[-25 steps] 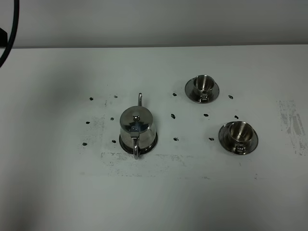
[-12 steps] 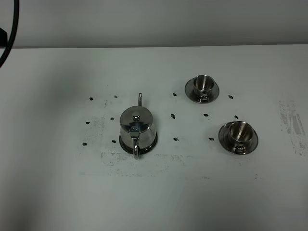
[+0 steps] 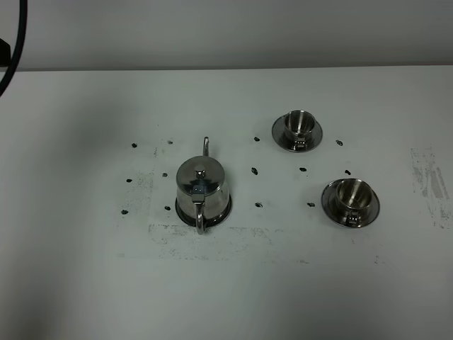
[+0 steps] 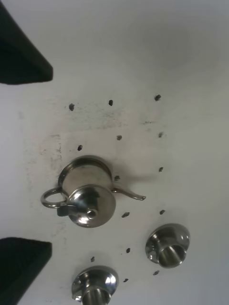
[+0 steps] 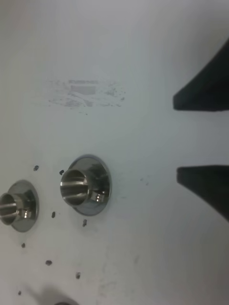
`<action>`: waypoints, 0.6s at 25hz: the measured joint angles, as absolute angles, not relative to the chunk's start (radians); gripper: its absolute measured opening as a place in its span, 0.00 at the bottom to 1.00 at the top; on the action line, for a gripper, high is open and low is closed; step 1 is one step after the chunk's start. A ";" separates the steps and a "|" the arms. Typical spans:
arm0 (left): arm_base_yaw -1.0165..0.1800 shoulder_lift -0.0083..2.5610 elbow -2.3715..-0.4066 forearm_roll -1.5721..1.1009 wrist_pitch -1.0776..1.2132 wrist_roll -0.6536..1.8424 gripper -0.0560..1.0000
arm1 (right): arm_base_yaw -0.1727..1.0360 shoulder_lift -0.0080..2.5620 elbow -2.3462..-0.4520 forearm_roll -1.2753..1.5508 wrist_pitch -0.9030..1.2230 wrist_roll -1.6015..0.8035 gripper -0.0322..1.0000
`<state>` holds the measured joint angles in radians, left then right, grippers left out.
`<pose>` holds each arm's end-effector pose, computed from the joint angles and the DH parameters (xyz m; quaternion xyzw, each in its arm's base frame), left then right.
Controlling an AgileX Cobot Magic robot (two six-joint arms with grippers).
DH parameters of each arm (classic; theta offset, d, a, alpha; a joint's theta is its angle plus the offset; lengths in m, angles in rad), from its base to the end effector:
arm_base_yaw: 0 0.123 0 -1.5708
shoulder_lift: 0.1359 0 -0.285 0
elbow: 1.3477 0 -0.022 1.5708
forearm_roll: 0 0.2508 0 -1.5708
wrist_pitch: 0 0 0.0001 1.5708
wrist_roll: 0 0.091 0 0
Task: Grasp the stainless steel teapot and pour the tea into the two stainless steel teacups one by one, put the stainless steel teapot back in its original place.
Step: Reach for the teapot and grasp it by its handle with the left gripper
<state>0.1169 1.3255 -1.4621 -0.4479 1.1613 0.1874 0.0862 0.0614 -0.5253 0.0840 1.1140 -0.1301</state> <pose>0.2629 -0.0055 0.4180 0.0121 0.9267 -0.1726 0.3336 -0.0012 0.0068 0.2805 -0.0964 0.8696 0.0313 0.4833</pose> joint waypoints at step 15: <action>0.092 1.326 -1.462 -0.708 1.149 0.417 0.62 | 0.086 0.061 -0.525 0.084 1.114 -0.131 0.26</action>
<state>0.0921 1.3255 -1.4621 -0.7085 1.1494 0.4172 0.0862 0.0614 -0.5245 0.0840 1.1140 -0.1312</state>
